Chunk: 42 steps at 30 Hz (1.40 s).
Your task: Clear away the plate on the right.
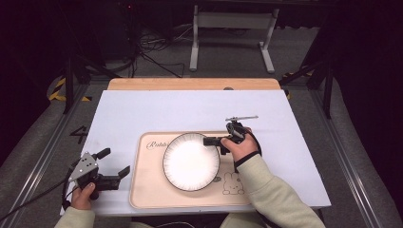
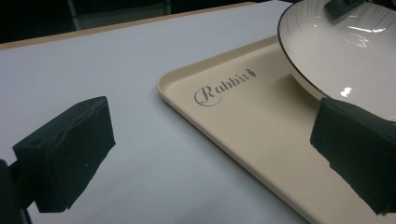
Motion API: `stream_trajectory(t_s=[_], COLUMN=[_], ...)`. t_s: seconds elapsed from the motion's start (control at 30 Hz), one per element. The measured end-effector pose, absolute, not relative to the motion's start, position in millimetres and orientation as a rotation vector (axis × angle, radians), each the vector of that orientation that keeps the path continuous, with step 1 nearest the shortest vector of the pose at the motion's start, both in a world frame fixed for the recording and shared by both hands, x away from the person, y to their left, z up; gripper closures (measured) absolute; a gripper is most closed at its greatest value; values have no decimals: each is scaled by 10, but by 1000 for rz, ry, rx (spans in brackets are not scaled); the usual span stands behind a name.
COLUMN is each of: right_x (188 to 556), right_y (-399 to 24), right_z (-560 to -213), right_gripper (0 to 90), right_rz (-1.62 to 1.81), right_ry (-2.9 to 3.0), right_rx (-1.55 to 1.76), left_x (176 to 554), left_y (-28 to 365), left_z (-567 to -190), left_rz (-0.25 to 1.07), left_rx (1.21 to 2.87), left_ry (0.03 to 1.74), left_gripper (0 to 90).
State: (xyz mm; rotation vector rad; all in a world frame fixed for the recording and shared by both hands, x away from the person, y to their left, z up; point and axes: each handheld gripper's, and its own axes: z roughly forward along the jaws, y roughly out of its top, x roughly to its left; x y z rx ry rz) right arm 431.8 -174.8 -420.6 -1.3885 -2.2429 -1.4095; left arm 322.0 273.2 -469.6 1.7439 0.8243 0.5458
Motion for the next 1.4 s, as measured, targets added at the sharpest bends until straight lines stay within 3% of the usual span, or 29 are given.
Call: stream_trajectory(t_s=[0.53,1.4], right_x=[4418,4458], right_y=[-1773,-1773], right_z=[-4314,-4444], right_gripper=[828,683], right_rz=[-1338,-1265], right_ry=[-2265,-2347], right_rx=[-1389,-1384], left_x=[3219,3220], left_y=[2732,2732], left_z=[-4697,-4697], left_rz=[546,545], left_rx=[1744,1743], left_ry=[824,827], left_gripper=[3,3])
